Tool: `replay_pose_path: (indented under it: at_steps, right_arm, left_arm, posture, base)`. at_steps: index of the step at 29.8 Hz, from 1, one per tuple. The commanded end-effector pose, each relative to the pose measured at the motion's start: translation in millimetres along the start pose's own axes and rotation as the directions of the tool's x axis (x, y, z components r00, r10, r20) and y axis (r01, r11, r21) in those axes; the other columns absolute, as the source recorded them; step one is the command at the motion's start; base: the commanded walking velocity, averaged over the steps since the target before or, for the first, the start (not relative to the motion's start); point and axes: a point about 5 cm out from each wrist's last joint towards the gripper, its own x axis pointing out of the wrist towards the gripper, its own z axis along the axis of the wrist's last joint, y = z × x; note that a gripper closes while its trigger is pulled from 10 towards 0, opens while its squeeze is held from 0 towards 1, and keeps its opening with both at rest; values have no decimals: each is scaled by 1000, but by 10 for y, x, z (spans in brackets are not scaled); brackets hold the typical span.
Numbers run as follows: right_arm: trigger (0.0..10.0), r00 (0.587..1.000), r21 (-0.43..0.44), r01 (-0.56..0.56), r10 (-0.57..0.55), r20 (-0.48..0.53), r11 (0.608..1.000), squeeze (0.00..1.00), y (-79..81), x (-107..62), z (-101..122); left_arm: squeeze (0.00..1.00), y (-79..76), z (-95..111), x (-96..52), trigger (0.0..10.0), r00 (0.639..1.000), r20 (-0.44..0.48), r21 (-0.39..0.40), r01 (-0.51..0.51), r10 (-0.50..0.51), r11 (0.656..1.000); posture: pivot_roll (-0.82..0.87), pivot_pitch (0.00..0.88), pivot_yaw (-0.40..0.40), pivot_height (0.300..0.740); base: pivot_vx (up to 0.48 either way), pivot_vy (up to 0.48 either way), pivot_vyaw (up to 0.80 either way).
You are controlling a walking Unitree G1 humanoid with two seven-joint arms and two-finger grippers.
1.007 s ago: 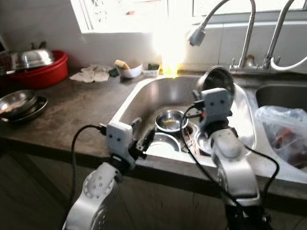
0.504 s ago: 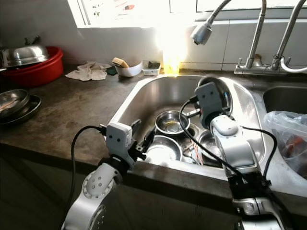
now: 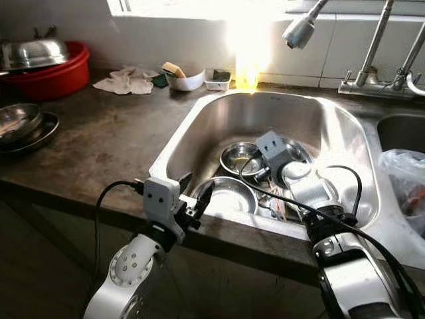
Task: Kitchen organization
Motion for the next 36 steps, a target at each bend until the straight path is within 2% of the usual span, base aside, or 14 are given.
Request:
replay_pose_path:
  at_steps: [1,6,7,9,18,23,24,26,27,30,32,33,34,36]
  right_arm:
    - [10000,999,-23,42,-41,10,999,0,-107,-3,41]
    - [10000,999,-20,48,-48,-16,999,0,-134,16,-45]
    - [10000,999,-21,47,-47,-19,999,988,-132,20,-56]
    - [10000,999,-19,42,-43,-26,999,1000,-114,33,-88]
    - [10000,999,2,37,-37,-11,999,1000,-42,46,-123]
    - [10000,993,48,92,-95,64,995,1000,-53,9,-39]
    - [10000,987,71,108,-115,108,992,20,-58,-18,11]
    - [10000,955,144,141,-173,241,980,0,-63,-130,165]
    - [10000,955,144,141,-173,241,980,0,-63,-130,165]
    - [10000,904,235,164,-241,353,958,0,-61,-273,286]
    - [10000,855,337,142,-287,431,931,0,-24,-408,333]
    - [10000,855,337,142,-287,431,931,0,-24,-408,333]
    - [10000,822,340,138,-299,485,930,0,40,-502,347]
    - [10000,792,370,113,-309,526,922,0,140,-618,341]
  left_arm:
    - [0,9,-21,-89,10000,1000,-25,13,5,-5,1000]
    - [0,27,-1,-111,10000,1000,-29,15,1,0,1000]
    - [0,27,4,-110,10000,1000,-29,15,0,0,1000]
    - [0,20,12,-103,10000,1000,-28,16,1,0,1000]
    - [0,49,23,-77,10000,1000,-21,29,-8,9,1000]
    - [0,79,36,-29,10000,1000,-10,41,-8,8,999]
    - [0,84,39,-20,10000,1000,-8,43,-8,9,999]
    - [0,105,43,2,10000,1000,-1,51,-11,11,999]
    - [0,105,43,2,10000,1000,-1,51,-11,11,999]
    - [0,124,44,18,10000,1000,3,56,-15,15,998]
    - [0,132,34,43,10000,1000,6,76,-9,8,997]
    - [0,132,34,43,10000,1000,6,76,-9,8,997]
    - [0,136,40,56,10000,1000,8,79,-9,8,997]
    - [0,147,49,69,10000,1000,11,89,-6,5,996]
  posture:
    - [86,175,20,740]
    - [96,183,21,740]
    - [96,183,21,740]
    - [105,181,14,740]
    - [113,156,10,740]
    - [112,127,12,740]
    - [110,117,9,740]
    - [109,98,13,740]
    - [109,98,13,740]
    - [104,86,17,740]
    - [104,64,22,740]
    - [104,64,22,740]
    - [104,55,24,740]
    - [101,47,28,740]
  base:
    - [0,0,0]
    - [0,0,0]
    - [0,0,0]
    - [0,0,0]
    - [0,0,0]
    - [0,0,0]
    - [0,0,0]
    - [0,0,0]
    - [0,0,0]
    - [0,0,0]
    - [0,0,0]
    - [0,0,0]
    - [0,0,0]
    - [0,0,0]
